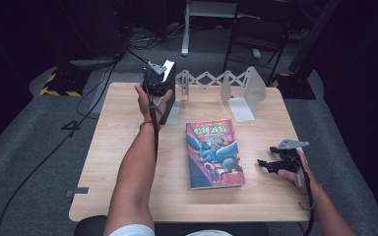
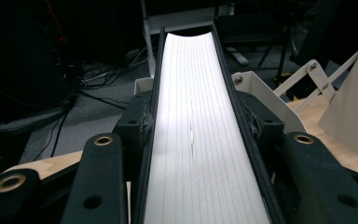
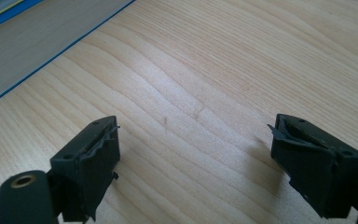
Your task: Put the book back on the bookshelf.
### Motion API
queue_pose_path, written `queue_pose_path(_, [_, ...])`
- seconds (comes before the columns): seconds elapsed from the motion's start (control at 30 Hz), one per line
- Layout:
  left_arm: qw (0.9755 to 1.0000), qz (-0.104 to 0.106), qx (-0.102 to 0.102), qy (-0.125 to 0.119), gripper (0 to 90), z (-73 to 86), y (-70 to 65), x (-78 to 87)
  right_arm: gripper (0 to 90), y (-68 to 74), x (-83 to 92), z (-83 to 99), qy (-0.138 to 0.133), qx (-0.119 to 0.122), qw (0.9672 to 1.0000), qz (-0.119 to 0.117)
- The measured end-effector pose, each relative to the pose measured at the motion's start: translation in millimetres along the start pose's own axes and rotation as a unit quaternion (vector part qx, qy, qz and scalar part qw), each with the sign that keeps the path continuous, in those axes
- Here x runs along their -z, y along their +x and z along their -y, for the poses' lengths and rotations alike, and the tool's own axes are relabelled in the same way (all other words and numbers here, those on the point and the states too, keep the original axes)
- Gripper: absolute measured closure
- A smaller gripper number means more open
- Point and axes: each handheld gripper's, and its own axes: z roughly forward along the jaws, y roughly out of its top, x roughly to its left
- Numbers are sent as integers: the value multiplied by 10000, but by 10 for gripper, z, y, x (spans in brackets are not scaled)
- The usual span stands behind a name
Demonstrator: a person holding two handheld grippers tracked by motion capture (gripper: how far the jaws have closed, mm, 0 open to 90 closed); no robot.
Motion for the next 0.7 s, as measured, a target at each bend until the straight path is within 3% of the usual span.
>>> queue_pose_path(0.4, [9996, -266, 75, -52, 490, 5, -64, -11, 156, 0, 0, 0, 1, 5, 10000, -2])
queue_pose_path(0.7, [9994, -278, 137, -125, 455, 7, -88, 17, 156, 1, 0, 0, 2, 2, 10000, 2])
